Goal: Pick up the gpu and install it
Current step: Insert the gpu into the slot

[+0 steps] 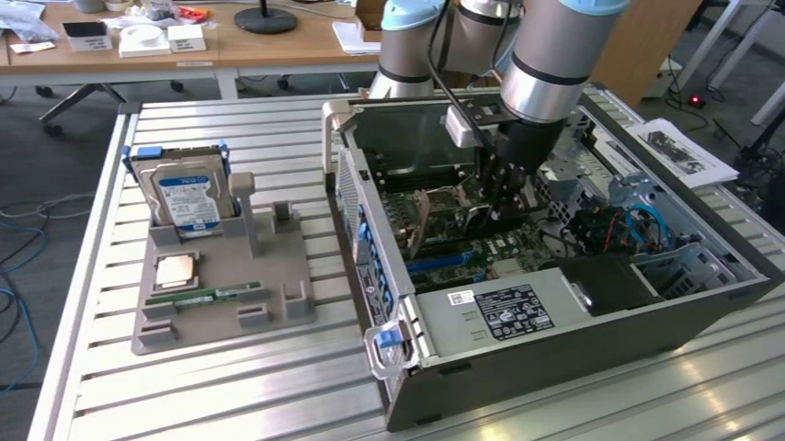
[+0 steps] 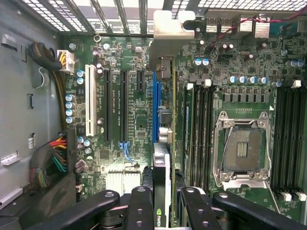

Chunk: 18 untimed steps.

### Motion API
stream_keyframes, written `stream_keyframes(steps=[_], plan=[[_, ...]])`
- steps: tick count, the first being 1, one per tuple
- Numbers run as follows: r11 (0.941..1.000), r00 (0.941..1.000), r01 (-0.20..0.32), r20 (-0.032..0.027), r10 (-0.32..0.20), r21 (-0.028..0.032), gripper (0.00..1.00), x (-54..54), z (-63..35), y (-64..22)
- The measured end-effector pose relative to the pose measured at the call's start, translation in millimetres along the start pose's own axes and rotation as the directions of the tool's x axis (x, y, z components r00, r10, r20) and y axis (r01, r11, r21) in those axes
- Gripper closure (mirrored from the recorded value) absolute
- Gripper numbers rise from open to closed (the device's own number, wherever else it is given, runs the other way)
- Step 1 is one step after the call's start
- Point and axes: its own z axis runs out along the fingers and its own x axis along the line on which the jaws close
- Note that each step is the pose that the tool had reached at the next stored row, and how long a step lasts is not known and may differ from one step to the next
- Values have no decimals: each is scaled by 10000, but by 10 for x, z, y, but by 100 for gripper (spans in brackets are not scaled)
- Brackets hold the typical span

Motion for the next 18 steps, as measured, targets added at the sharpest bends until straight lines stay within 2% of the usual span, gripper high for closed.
stream_keyframes(steps=[18], plan=[[10000,10000,1,0,-1,25,73,6,72,130]])
